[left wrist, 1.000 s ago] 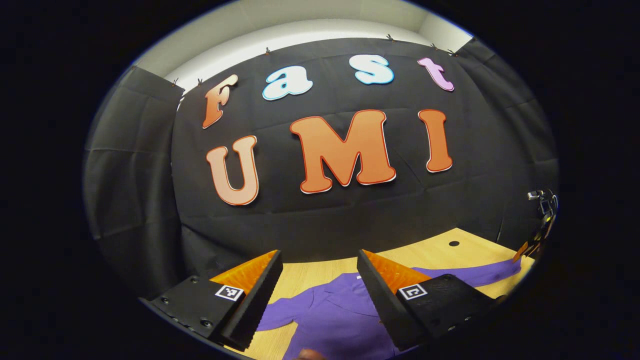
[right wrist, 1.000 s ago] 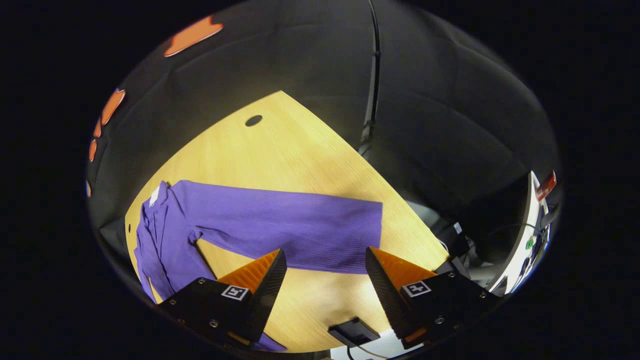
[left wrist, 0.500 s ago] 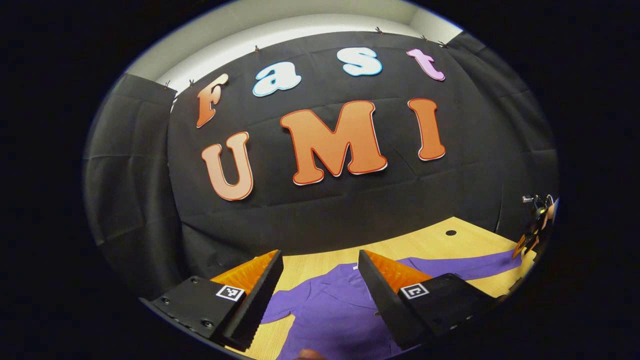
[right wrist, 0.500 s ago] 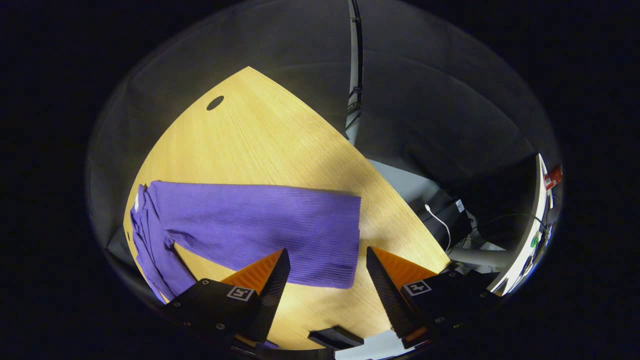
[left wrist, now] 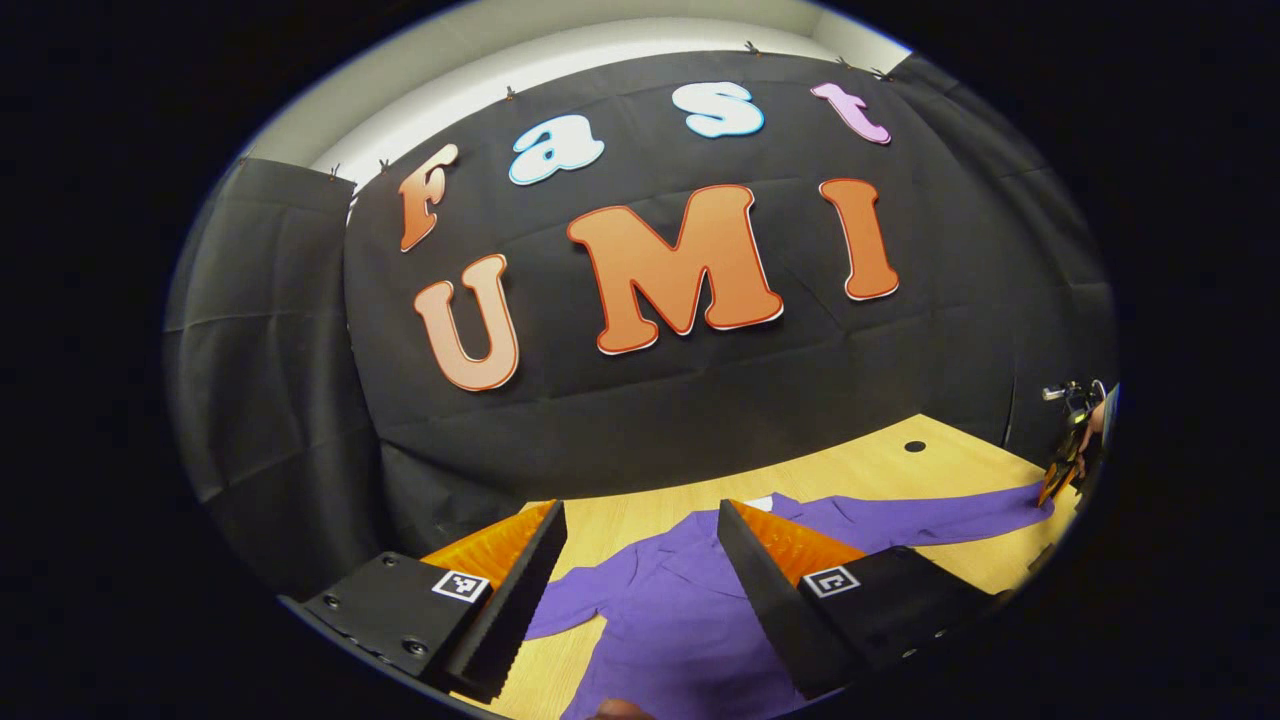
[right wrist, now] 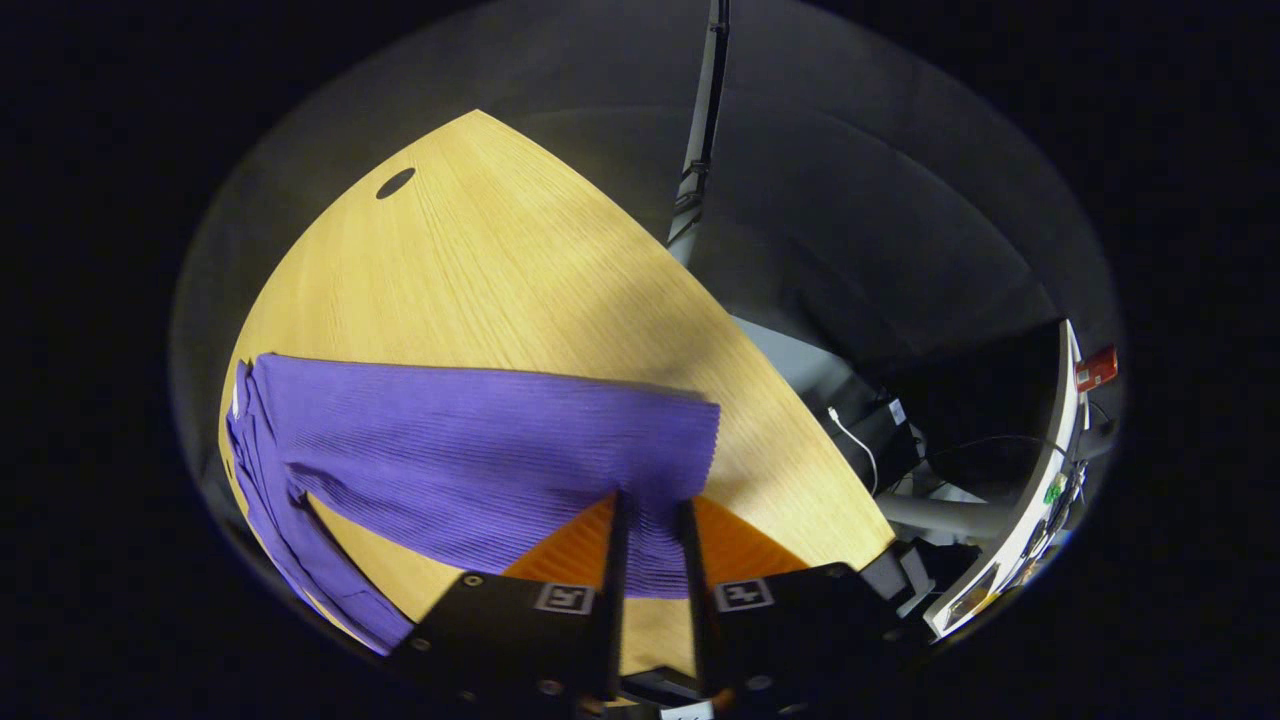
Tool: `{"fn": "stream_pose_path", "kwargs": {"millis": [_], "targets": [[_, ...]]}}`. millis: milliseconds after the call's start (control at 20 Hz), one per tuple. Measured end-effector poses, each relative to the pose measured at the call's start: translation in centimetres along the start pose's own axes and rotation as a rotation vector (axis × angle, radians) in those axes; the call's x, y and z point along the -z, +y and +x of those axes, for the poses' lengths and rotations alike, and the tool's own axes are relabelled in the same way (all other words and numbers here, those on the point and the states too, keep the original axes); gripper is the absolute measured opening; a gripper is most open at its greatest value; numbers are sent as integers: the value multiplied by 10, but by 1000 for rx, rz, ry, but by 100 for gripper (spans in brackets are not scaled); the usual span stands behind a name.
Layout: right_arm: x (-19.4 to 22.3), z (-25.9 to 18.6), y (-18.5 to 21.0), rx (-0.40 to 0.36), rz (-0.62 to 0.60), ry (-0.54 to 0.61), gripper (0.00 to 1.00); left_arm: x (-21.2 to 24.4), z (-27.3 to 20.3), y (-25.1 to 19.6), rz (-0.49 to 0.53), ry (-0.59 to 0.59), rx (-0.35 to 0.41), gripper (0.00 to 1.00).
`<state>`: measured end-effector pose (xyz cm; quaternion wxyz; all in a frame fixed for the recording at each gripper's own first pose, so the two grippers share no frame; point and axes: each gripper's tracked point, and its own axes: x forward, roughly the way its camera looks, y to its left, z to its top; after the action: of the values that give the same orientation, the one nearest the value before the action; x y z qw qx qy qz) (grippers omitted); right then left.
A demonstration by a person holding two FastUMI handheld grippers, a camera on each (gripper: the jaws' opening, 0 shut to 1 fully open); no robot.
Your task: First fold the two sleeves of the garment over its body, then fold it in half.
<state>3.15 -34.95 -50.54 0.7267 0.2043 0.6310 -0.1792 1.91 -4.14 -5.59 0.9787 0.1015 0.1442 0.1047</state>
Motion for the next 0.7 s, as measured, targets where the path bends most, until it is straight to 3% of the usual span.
{"fn": "stream_pose_path", "kwargs": {"millis": [100, 450, 700], "targets": [[4, -1, 18, -63, 37, 23, 6, 0, 0, 1, 0, 2, -5, 100], [-1, -62, 51, -142, 8, -88, 4, -1, -1, 0, -19, -5, 23, 98], [-3, -123, 98, -198, -15, -178, 4, -2, -1, -1, -46, -40, 47, 98]]}}
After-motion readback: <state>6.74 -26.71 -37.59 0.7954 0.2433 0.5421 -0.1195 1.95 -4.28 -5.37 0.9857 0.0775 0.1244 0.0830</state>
